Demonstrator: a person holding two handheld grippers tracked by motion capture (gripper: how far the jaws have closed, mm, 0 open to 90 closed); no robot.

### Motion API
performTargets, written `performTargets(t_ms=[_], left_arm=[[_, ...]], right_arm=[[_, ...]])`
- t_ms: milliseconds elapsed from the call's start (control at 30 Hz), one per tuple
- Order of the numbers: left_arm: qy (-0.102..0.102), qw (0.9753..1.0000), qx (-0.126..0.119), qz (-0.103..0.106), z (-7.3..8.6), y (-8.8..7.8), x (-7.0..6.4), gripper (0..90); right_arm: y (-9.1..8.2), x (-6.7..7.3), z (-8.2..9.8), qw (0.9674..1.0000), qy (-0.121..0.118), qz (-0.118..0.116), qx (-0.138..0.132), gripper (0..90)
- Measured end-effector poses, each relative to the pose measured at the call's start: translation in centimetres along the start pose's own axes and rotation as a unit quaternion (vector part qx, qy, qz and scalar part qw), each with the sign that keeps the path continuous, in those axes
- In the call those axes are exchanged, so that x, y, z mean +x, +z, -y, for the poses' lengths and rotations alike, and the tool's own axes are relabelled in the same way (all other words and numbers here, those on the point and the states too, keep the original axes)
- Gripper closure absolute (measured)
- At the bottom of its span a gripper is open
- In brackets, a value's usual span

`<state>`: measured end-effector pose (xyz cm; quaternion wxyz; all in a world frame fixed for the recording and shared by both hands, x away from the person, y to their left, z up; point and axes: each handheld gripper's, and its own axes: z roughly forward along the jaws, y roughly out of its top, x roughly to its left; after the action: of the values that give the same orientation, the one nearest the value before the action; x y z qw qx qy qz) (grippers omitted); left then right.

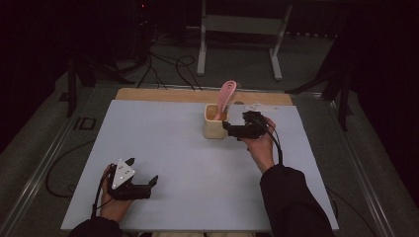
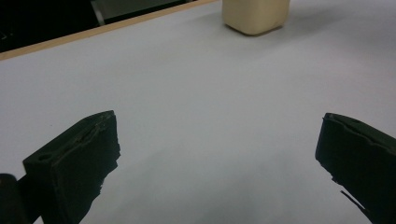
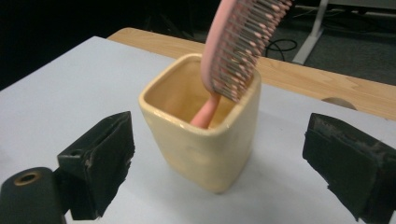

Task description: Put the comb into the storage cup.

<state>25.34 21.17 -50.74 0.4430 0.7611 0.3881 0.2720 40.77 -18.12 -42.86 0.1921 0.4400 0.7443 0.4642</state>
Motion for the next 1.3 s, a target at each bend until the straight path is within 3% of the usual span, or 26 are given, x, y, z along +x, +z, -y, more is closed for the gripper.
performTargets(t_ms=[100,267,533,700,967,1067,1267,1300], left_arm=[[0.0,1.0,0.0,-0.001,0.0,0.0,0.0,0.2],[0.0,1.0,-0.001,-0.001,0.0,-0.1,-0.1,0.2],[-0.001,1.0,-0.003,-0.004,0.0,-0.1,-0.1,0.2],[-0.002,1.0,-0.004,-0.005,0.0,-0.1,-0.1,0.2],[-0.005,0.9999,-0.007,-0.007,0.0,-0.3,0.0,0.2],[-0.006,0.9999,-0.008,-0.007,0.0,-0.3,0.0,0.2],[-0.006,0.9999,-0.009,-0.008,0.0,-0.4,0.0,0.2],[-0.007,0.9999,-0.011,-0.008,-0.1,-0.4,0.0,0.2]], right_arm=[[-0.5,0.1,0.6,1.0,0.004,-0.001,0.008,9.0],[-1.7,0.6,1.9,0.9997,-0.01,0.013,0.018,9.0],[-4.5,1.2,3.6,0.9997,-0.024,0.009,-0.001,9.0],[-5.9,1.8,5.3,0.9981,-0.06,0.016,0.004,9.0],[-7.5,2.0,8.0,0.9977,-0.06,0.03,0.002,9.0],[-8.4,2.0,8.8,0.9977,-0.06,0.029,-0.017,9.1],[-9.6,1.4,11.0,0.9982,-0.041,0.029,-0.032,9.1],[-10.2,1.0,11.6,0.9986,-0.025,0.028,-0.039,9.1]])
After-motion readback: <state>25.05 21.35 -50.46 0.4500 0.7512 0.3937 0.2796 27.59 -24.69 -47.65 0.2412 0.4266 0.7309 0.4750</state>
